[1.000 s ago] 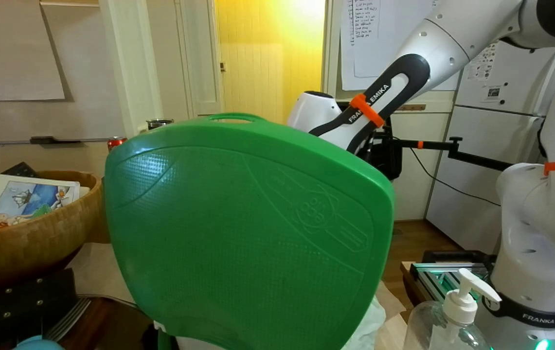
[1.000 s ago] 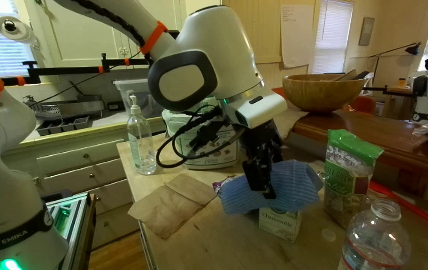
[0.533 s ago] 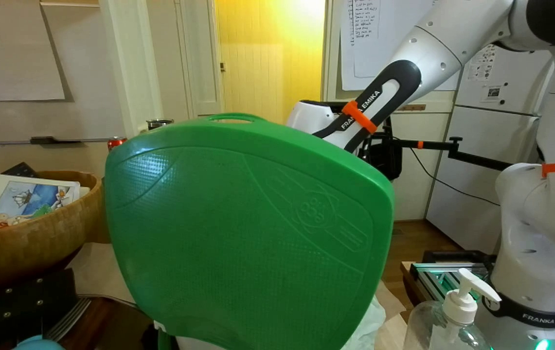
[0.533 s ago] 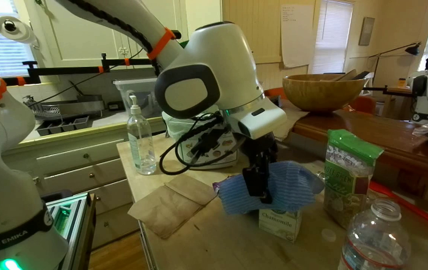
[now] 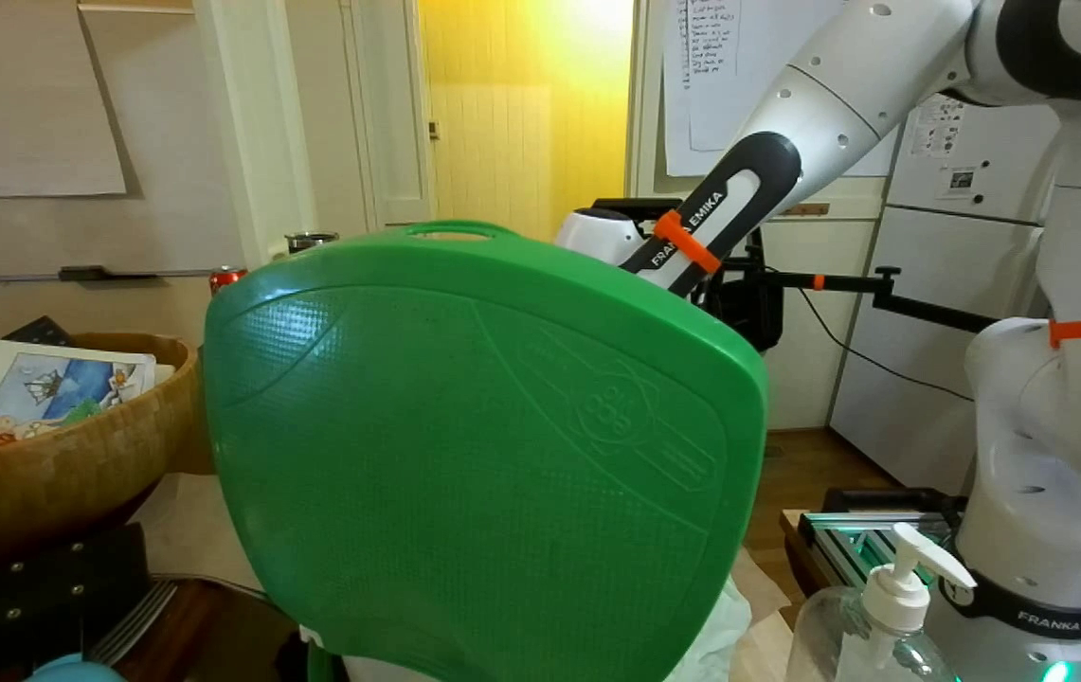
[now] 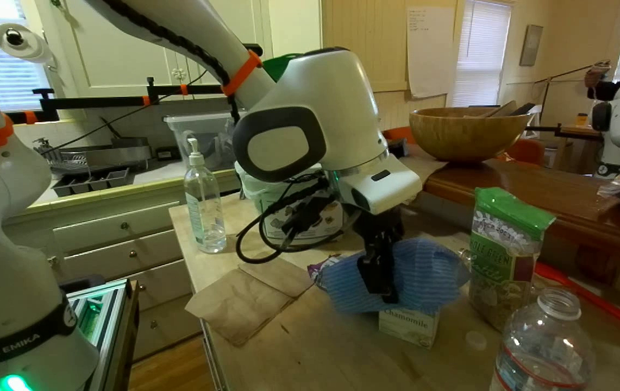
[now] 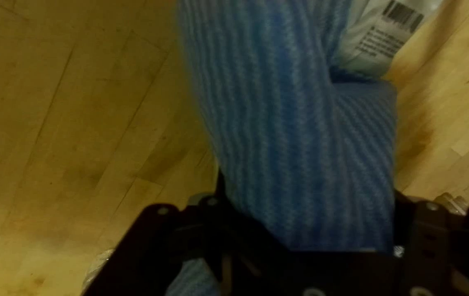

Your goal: Pick up the blue cloth and put it in the bin

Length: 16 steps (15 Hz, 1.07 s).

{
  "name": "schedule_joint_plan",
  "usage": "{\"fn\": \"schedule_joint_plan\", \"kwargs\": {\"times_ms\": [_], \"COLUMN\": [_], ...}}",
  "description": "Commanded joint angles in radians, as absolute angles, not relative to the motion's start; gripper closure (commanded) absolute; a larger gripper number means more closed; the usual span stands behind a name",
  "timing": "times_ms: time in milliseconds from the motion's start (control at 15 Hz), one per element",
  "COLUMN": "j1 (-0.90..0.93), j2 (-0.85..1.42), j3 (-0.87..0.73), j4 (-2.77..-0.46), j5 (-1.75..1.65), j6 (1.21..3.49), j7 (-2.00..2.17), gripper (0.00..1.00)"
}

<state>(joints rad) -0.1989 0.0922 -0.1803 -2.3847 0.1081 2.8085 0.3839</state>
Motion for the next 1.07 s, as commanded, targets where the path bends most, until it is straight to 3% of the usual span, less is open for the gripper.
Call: {"fn": "schedule_joint_plan", "kwargs": {"times_ms": [0, 1000], "j1": [-0.192, -0.190], "j2": [0.115, 0.004], "j3": [-0.187, -0.210], "j4": [-2.361, -2.348], "j5": [0.136, 0.016], "j6": [2.802, 2.632], "j7": [0.355, 0.417], "gripper": [0.52, 0.81]}}
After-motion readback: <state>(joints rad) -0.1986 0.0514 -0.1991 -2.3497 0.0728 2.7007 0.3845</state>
